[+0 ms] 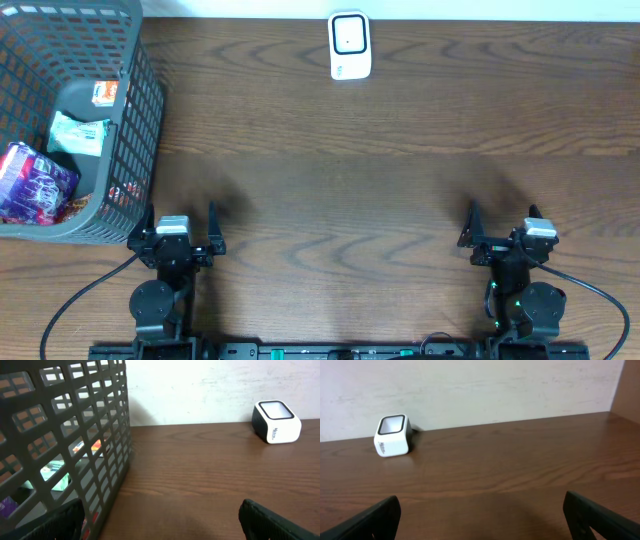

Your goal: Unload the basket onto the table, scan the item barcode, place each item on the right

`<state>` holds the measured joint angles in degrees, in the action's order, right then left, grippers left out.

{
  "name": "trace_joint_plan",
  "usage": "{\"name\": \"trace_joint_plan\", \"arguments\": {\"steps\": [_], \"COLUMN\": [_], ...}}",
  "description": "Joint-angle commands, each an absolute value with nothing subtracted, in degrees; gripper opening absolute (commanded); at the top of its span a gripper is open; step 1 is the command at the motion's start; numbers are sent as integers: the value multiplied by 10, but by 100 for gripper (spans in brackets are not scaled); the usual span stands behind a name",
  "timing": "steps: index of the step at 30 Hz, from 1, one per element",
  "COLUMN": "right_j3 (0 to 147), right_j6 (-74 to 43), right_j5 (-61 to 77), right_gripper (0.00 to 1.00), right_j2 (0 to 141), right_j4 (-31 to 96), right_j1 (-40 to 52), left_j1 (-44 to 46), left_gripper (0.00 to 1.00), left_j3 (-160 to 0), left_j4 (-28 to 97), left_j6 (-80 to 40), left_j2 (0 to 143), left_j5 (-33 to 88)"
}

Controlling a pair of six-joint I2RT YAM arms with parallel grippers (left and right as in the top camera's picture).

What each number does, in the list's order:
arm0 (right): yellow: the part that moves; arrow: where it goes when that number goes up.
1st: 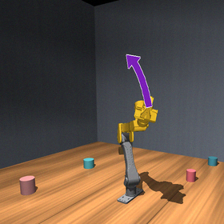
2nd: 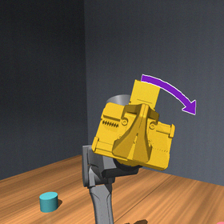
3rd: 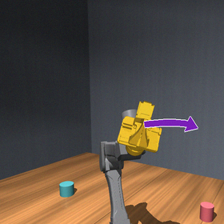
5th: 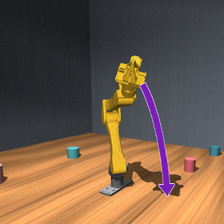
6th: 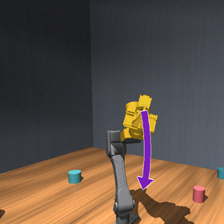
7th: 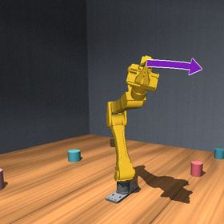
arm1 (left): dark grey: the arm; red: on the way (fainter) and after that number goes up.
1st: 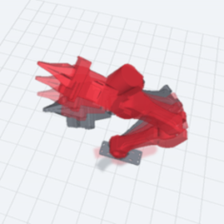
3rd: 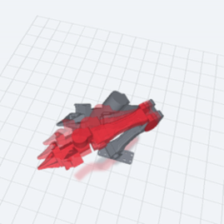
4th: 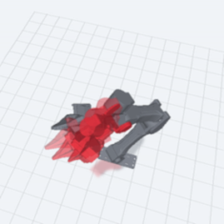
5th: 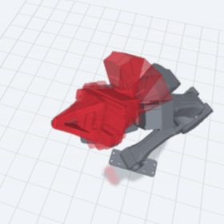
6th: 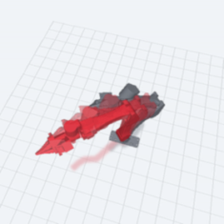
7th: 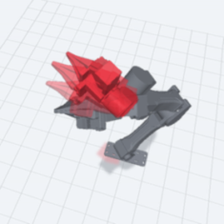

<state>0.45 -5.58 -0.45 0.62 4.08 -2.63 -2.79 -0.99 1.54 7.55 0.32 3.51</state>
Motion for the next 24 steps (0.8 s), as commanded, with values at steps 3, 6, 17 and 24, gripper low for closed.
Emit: {"name": "trace_joint_plan", "arguments": {"steps": [3, 6, 17, 24], "right_j3": [3, 3, 3, 3], "right_j6": [-51, -51, -51, -51], "right_j5": [-5, -5, -5, -5], "right_gripper": [99, 99, 99, 99], "right_j2": [3, 3, 3, 3], "right_j4": [43, 43, 43, 43], "right_j1": [-22, -22, -22, -22], "left_j1": [-24, -24, -24, -24], "left_gripper": [98, 98, 98, 98], "left_j3": [-3, -3, -3, -46], "left_j4": [36, 23, -145, -449], "left_j6": [65, -89, -376, -393], "left_j2": [2, 2, 2, 2], "left_j5": [59, 204, 423, 373]}}
